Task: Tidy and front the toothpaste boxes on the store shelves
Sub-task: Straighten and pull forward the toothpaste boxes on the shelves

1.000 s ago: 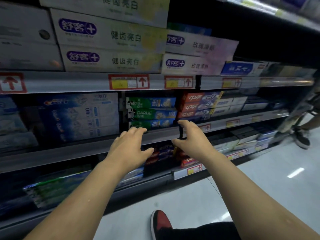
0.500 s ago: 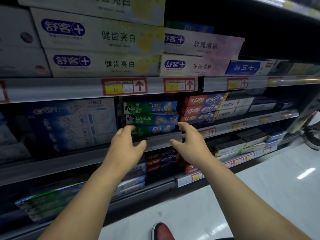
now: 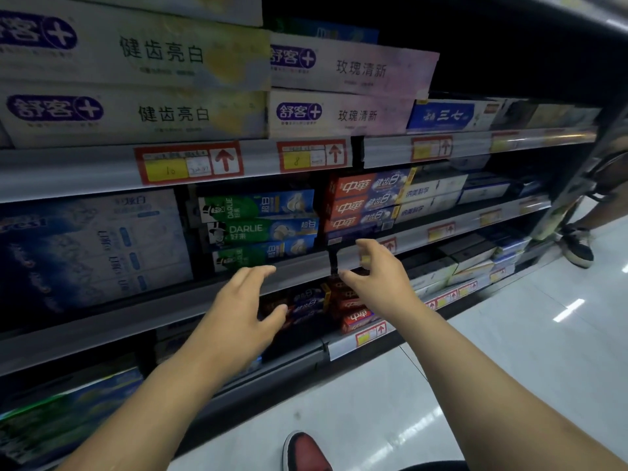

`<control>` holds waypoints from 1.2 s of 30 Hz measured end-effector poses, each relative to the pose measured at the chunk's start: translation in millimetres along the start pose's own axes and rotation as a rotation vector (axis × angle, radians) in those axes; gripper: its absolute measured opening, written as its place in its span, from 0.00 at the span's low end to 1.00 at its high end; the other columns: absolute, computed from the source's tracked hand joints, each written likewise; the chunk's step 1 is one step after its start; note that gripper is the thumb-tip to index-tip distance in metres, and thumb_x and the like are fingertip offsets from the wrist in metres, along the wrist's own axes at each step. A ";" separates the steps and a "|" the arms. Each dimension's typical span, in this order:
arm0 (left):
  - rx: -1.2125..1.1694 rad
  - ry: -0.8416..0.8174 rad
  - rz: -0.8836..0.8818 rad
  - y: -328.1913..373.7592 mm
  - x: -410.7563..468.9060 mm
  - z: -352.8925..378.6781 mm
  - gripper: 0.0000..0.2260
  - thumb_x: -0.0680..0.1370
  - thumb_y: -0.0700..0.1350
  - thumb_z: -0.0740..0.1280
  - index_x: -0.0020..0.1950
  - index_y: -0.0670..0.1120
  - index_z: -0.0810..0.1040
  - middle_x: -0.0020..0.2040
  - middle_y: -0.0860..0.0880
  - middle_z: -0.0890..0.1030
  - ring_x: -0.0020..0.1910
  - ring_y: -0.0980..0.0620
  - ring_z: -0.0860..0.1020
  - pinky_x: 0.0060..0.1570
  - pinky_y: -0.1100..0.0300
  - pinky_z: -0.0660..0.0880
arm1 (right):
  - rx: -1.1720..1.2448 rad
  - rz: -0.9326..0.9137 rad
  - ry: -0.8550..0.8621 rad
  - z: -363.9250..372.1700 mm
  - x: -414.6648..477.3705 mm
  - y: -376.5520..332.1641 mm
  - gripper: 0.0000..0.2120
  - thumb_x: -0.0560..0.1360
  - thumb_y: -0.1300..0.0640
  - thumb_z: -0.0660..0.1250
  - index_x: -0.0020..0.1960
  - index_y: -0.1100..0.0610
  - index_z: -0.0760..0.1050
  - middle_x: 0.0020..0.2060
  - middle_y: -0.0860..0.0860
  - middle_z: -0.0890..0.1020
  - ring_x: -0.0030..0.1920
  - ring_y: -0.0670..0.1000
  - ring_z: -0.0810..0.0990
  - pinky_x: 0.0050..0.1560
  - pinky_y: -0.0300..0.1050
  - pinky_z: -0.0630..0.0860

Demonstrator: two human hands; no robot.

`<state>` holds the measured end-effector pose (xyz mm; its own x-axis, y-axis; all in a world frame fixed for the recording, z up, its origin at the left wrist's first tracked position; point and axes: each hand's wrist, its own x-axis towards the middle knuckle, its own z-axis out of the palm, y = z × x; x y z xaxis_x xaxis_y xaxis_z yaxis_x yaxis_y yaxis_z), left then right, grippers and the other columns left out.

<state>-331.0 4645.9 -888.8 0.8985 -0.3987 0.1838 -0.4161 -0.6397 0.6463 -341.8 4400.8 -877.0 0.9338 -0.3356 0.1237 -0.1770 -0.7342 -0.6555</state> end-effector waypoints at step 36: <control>-0.620 0.240 -0.353 124.0 145.5 54.3 0.06 0.83 0.51 0.61 0.50 0.53 0.75 0.50 0.50 0.82 0.51 0.47 0.82 0.59 0.43 0.79 | 0.666 0.182 0.250 -72.6 122.7 28.6 0.36 0.72 0.67 0.59 0.79 0.50 0.62 0.68 0.54 0.76 0.65 0.57 0.76 0.63 0.56 0.77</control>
<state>-259.5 4472.9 -822.1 0.9993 -0.0385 -0.0008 -0.0064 -0.1877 0.9822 -254.9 4295.8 -826.4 0.7946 -0.6013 0.0835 -0.0222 -0.1663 -0.9858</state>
